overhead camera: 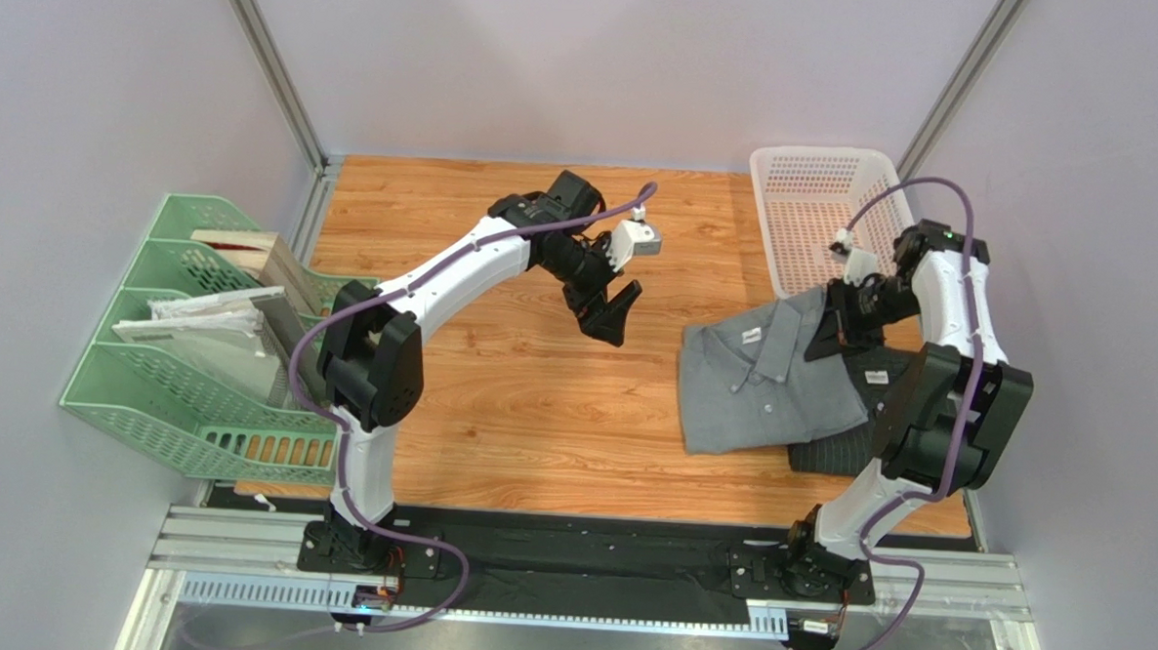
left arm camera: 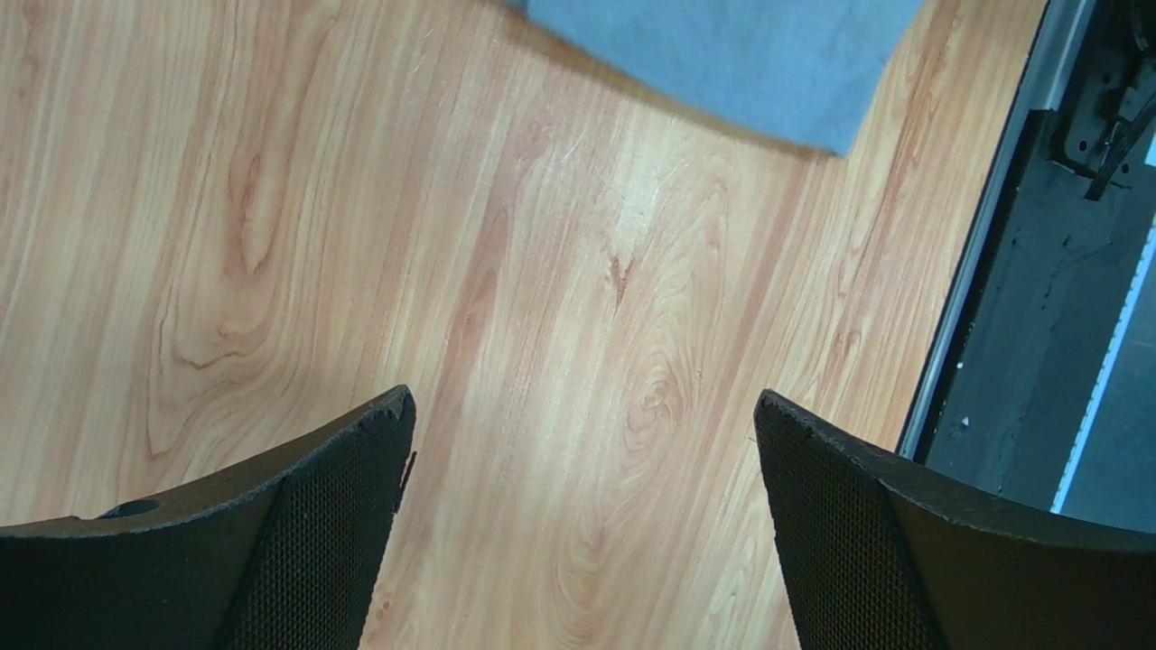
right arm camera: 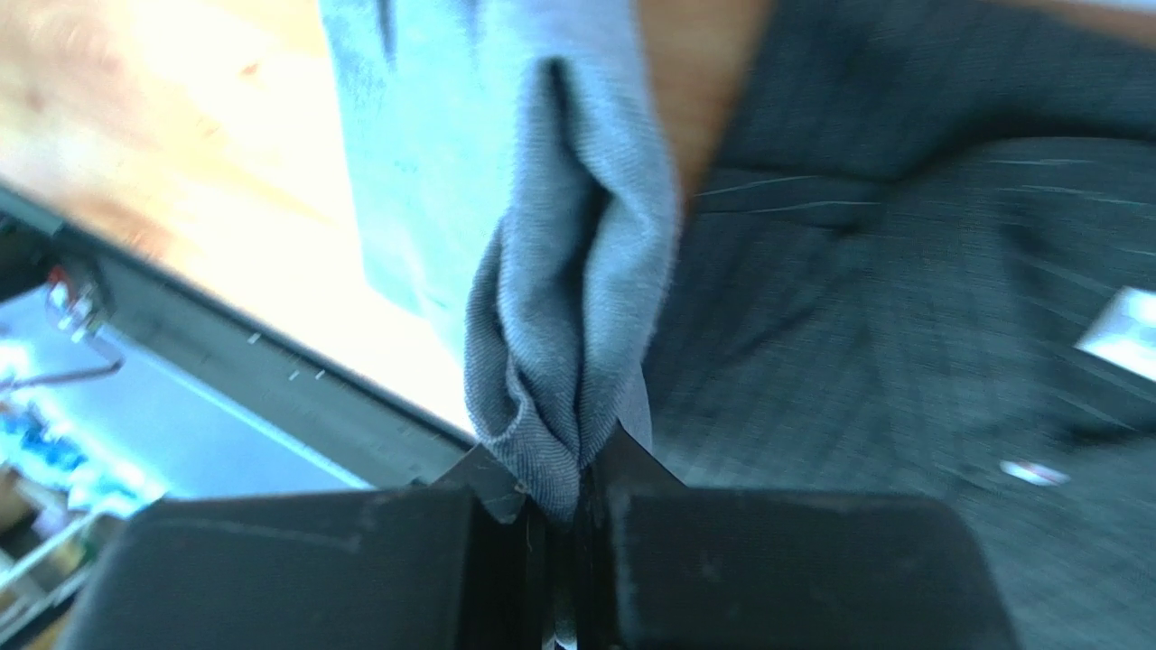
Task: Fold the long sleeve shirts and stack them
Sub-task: Neatly place the folded shirt to the corner
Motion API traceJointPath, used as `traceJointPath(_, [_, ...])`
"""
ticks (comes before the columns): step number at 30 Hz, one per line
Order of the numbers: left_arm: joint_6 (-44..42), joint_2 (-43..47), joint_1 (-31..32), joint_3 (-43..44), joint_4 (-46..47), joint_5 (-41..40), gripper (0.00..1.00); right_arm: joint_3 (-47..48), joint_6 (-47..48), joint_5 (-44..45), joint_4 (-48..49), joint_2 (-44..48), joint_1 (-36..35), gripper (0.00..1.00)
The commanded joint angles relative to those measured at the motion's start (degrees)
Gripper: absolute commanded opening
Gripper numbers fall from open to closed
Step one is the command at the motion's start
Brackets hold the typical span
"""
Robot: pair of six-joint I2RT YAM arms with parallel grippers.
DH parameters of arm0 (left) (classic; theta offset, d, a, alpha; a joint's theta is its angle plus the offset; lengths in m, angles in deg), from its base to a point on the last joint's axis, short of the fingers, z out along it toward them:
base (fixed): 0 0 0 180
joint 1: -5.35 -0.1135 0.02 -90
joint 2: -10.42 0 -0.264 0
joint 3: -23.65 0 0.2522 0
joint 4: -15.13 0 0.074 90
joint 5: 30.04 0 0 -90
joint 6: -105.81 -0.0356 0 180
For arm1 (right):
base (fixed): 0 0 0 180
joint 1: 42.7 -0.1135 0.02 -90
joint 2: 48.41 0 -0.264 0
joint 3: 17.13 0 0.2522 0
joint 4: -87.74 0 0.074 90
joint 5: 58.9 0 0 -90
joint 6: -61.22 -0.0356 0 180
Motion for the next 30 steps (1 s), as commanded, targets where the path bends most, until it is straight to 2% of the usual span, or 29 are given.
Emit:
traceJointPath(1, [-2.1,1.3,-0.3,-0.3,-0.7,-1.5,0.99,4.0,1.1,3.0,-17.5,1.5,2.8,0.00])
traceJointPath(12, [-3.3,5.0,-0.3,-7.2,3.6,-2.6,0.99,5.6,0.7,10.5,-19.5,6.4,4.2,0.00])
traceJointPath(23, [-3.3,8.3,-0.3,-16.4,9.2,-3.4,0.99,1.9,-2.3,7.1,-19.7,15.6,4.2,0.00])
traceJointPath(30, [-4.0,9.4,-0.3,-19.2,10.4,-3.8,0.99,-4.9,-3.0,8.8,-19.6,20.9,4.1,0.00])
